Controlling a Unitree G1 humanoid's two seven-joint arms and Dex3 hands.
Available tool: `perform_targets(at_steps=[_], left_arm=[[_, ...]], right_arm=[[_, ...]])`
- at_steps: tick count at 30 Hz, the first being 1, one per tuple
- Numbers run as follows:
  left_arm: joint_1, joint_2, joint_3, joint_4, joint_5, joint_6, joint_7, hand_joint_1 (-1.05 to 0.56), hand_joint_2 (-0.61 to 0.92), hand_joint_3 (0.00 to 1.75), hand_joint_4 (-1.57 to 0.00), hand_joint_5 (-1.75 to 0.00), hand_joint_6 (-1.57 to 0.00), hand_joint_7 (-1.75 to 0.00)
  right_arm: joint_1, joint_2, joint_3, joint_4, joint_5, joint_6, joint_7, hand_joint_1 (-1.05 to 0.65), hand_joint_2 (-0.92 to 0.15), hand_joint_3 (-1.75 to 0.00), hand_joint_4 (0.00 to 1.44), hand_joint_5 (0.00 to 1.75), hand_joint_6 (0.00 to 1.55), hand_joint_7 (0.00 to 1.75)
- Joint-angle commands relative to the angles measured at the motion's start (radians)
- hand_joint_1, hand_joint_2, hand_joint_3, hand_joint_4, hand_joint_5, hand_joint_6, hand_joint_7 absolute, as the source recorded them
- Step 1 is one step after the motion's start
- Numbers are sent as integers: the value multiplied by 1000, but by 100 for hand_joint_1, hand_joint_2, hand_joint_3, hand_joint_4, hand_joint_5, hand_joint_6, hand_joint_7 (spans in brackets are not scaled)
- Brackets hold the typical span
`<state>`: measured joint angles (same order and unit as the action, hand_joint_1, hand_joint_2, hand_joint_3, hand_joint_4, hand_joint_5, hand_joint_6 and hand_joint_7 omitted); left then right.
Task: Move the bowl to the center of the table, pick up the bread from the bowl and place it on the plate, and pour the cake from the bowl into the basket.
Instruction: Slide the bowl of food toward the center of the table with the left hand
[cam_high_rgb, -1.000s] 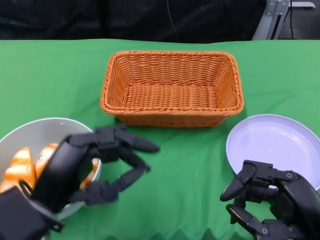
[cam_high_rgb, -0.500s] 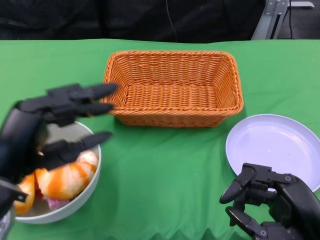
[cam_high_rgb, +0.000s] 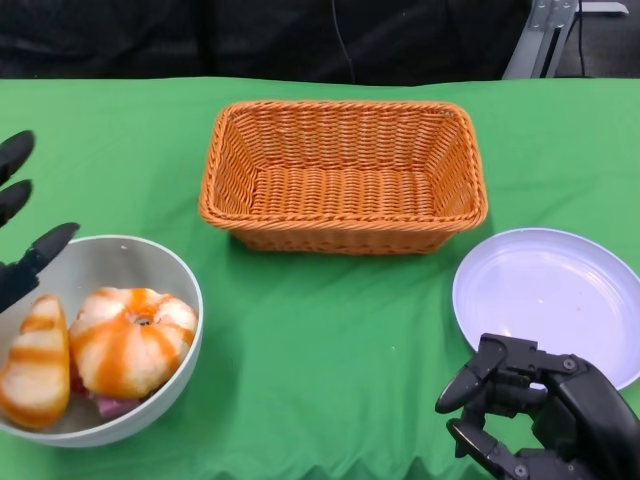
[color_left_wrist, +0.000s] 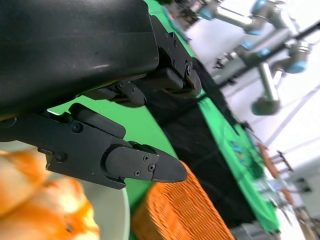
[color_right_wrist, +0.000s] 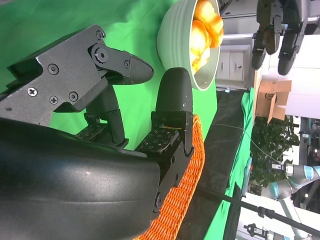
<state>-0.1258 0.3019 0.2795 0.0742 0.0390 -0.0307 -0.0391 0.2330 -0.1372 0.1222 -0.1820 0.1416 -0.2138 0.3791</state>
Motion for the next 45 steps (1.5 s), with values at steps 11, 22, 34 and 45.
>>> perform_targets(at_steps=[11, 22, 34, 45], left_arm=[[-41, 84, -34, 12, 99, 392, 25, -61, 92, 34, -21, 0, -19, 0], [-62, 251, -195, -59, 166, 690, -197, -60, 92, 37, -19, -5, -14, -2], [-79, 401, -316, -111, 177, 754, -429, -53, 92, 38, -20, -3, -20, -3], [-78, 393, -281, -188, 104, 850, -485, -51, 92, 34, -31, -6, -20, -1]], right_arm=[[-7, 4, 0, 23, 9, -21, 1, -16, -56, -81, 73, 152, 75, 108], [-4, 8, 7, 25, 1, -30, -2, -16, -55, -84, 72, 151, 75, 108], [-2, 11, 14, 24, -3, -32, -2, -15, -55, -84, 73, 151, 75, 106], [-2, 12, 15, 23, -5, -34, -5, -16, -54, -84, 72, 152, 75, 109]])
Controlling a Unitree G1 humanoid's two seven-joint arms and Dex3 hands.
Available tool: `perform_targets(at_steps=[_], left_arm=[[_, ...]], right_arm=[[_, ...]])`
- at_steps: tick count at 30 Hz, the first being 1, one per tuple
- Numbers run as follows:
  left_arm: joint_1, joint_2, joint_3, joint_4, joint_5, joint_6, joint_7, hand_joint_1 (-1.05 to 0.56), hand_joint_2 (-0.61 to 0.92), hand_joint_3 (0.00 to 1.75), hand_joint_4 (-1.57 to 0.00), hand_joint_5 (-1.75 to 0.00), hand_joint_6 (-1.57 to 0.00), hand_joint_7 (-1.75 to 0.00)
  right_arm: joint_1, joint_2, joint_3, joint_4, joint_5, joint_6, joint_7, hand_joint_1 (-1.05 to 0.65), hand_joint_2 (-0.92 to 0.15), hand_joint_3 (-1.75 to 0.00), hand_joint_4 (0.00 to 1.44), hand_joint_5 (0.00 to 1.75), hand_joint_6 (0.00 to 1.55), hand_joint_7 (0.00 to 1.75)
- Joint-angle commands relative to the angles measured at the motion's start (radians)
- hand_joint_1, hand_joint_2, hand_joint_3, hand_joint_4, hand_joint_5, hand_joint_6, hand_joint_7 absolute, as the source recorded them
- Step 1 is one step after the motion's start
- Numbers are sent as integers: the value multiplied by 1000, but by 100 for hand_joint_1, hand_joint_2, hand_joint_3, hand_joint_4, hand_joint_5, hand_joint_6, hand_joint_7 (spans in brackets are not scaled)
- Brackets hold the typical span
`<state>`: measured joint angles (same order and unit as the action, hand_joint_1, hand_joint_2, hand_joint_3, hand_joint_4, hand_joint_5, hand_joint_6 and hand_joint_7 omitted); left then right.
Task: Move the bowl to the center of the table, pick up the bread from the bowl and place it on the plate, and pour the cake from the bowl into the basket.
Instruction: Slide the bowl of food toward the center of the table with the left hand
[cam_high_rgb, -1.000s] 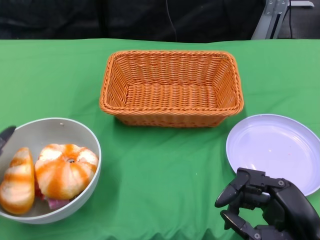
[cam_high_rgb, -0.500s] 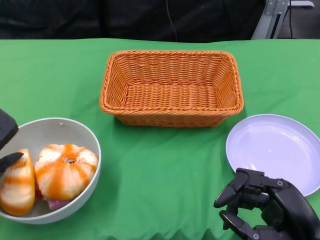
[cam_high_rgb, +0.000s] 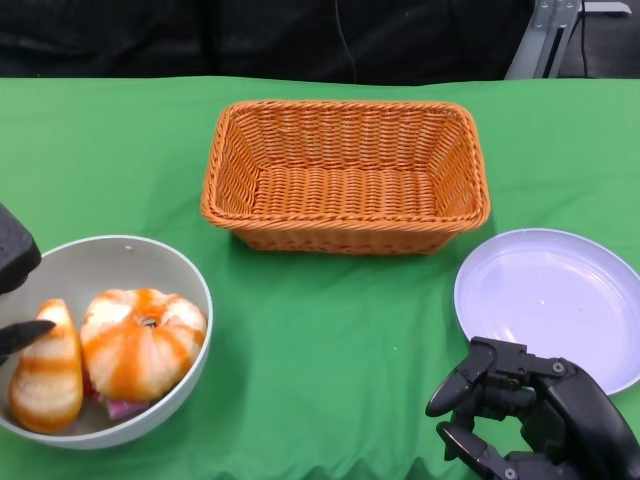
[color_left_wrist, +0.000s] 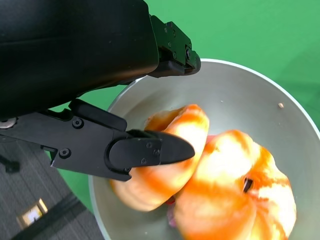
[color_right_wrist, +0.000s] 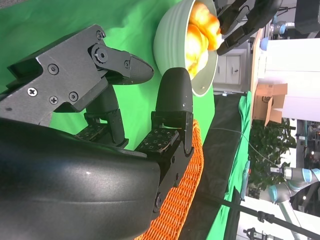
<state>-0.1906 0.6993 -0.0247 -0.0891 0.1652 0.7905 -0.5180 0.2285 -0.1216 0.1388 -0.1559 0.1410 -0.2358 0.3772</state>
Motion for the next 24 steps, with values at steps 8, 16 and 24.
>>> perform_targets(at_steps=[8, 16, 24], left_arm=[[-4, -4, 7, -62, -47, 39, -11, -50, 92, 35, -36, -8, -25, -3], [5, 1, -16, -112, -76, 60, -27, -49, 92, 35, -34, -4, -18, 0], [15, -20, -61, -176, -69, 104, -12, -49, 92, 34, -37, -4, -18, 0]], right_arm=[[3, -6, -2, -7, -7, -2, -7, -17, -55, -82, 72, 152, 74, 109], [6, -7, -1, -10, -9, -4, -6, -17, -57, -79, 72, 151, 75, 108], [5, -5, 0, -5, -12, -11, -8, -17, -56, -80, 72, 152, 75, 108]])
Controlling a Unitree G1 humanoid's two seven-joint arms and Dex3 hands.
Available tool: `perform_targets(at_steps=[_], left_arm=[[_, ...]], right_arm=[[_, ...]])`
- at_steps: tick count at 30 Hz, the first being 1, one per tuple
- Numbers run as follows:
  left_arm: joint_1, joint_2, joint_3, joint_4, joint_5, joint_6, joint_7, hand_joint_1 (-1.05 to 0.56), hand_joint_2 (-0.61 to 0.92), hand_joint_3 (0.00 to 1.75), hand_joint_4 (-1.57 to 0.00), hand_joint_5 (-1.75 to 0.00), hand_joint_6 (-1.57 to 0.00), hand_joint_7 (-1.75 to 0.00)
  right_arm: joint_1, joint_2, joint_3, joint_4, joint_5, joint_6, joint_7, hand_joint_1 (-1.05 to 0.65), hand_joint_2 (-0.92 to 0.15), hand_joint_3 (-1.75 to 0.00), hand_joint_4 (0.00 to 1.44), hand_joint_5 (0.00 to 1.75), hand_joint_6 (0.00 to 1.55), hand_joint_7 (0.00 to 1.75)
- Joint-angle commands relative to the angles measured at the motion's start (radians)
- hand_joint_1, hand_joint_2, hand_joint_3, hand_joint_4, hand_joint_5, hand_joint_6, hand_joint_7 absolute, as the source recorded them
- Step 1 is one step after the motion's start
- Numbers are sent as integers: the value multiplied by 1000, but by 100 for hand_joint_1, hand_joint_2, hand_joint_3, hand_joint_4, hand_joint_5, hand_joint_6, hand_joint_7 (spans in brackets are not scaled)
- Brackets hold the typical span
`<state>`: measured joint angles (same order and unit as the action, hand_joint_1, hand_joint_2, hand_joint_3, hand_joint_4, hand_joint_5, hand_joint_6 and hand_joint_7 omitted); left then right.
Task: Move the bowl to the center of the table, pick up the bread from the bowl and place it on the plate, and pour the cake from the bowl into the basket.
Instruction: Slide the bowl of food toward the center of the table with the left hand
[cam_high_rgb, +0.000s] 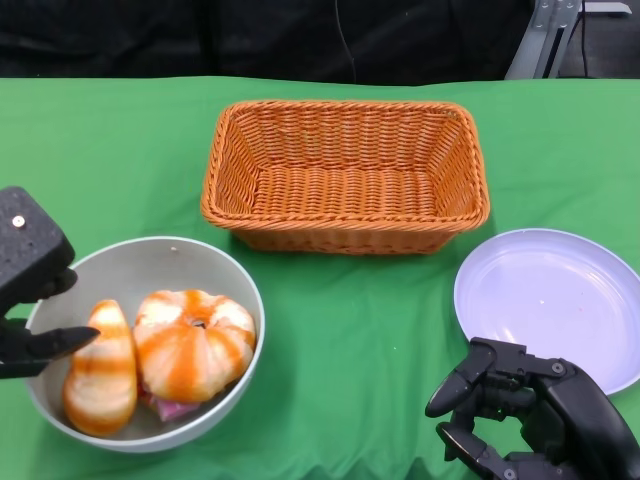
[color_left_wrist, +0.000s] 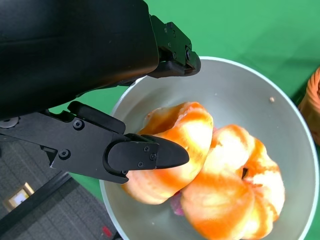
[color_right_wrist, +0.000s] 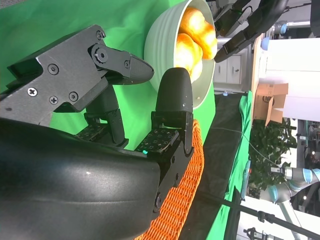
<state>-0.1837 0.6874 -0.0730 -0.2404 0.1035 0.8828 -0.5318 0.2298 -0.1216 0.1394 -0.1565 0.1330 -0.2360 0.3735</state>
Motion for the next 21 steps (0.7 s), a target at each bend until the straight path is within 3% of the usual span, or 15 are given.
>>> perform_targets(at_steps=[1, 15, 21], left_arm=[[10, -16, -18, -37, -8, 21, 6, -49, 92, 33, -37, -4, -18, 0], [22, -97, -61, -79, 5, 39, 81, -51, 92, 31, -33, -1, -13, 0], [25, -118, -70, -95, -7, 48, 79, -49, 92, 31, -41, -4, -14, -1]], right_arm=[[2, -4, -1, -1, -3, -13, -3, -17, -56, -80, 72, 152, 75, 108], [-1, 0, -1, 9, -14, -25, -3, -16, -57, -78, 72, 152, 75, 108], [-1, 1, -1, 10, -21, -26, -5, -17, -56, -79, 72, 151, 75, 109]])
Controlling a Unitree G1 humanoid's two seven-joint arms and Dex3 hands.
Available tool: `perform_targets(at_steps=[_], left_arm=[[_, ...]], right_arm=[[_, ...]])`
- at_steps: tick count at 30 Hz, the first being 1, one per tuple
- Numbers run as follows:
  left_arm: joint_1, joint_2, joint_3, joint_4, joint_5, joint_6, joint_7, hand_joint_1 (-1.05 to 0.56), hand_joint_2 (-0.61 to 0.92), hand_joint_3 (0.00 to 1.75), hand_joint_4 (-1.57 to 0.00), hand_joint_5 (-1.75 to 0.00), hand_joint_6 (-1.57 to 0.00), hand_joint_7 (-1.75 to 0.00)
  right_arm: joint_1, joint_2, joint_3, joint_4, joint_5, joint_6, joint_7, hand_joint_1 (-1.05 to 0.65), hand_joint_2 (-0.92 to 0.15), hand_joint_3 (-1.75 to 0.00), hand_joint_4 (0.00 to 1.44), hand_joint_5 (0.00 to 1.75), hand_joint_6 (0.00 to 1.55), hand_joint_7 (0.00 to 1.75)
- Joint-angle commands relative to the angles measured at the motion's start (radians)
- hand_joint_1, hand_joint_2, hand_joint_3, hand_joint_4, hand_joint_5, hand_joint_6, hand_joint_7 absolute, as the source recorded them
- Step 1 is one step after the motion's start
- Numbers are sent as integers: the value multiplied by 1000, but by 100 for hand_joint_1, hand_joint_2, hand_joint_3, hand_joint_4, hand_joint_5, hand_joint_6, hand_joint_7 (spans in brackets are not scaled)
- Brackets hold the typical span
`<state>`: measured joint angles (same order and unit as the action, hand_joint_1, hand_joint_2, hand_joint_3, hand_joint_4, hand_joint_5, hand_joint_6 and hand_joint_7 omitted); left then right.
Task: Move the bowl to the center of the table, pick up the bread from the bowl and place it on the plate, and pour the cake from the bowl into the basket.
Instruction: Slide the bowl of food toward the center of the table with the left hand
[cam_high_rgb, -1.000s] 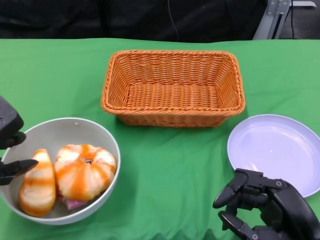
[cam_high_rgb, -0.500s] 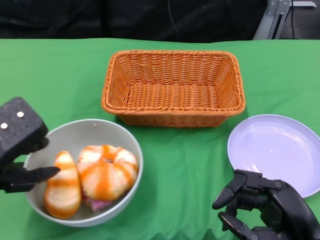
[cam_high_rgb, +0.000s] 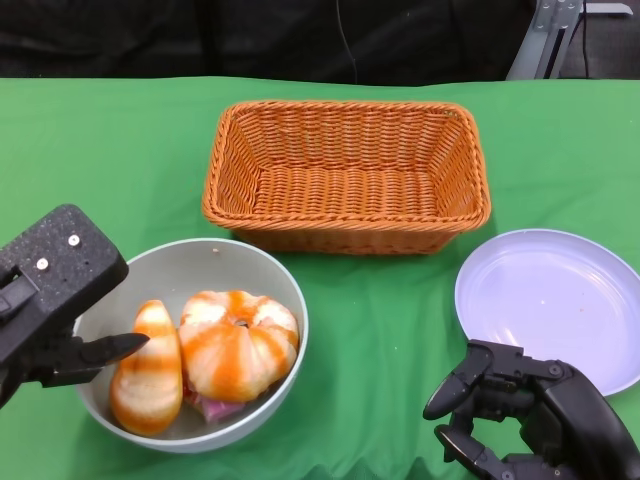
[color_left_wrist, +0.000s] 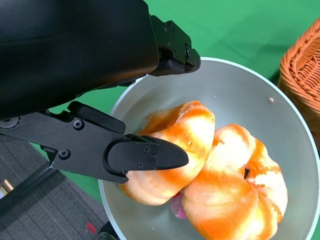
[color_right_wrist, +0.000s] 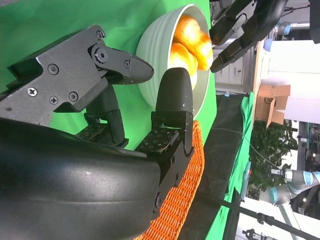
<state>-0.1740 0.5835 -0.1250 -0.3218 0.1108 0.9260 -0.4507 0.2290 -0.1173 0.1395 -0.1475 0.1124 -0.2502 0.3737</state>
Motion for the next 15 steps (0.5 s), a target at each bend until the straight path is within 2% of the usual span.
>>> perform_targets(at_steps=[1, 15], left_arm=[[16, -18, -18, -18, -16, 9, -2, -49, 92, 31, -41, -5, -14, 0], [12, -63, -52, -58, -23, 34, 10, -48, 92, 32, -43, -4, -12, 0]], right_arm=[[-1, -3, -2, 4, 0, -14, -5, -18, -56, -78, 71, 151, 75, 109], [-2, 0, 2, 14, -12, -26, -10, -16, -58, -77, 72, 152, 75, 109]])
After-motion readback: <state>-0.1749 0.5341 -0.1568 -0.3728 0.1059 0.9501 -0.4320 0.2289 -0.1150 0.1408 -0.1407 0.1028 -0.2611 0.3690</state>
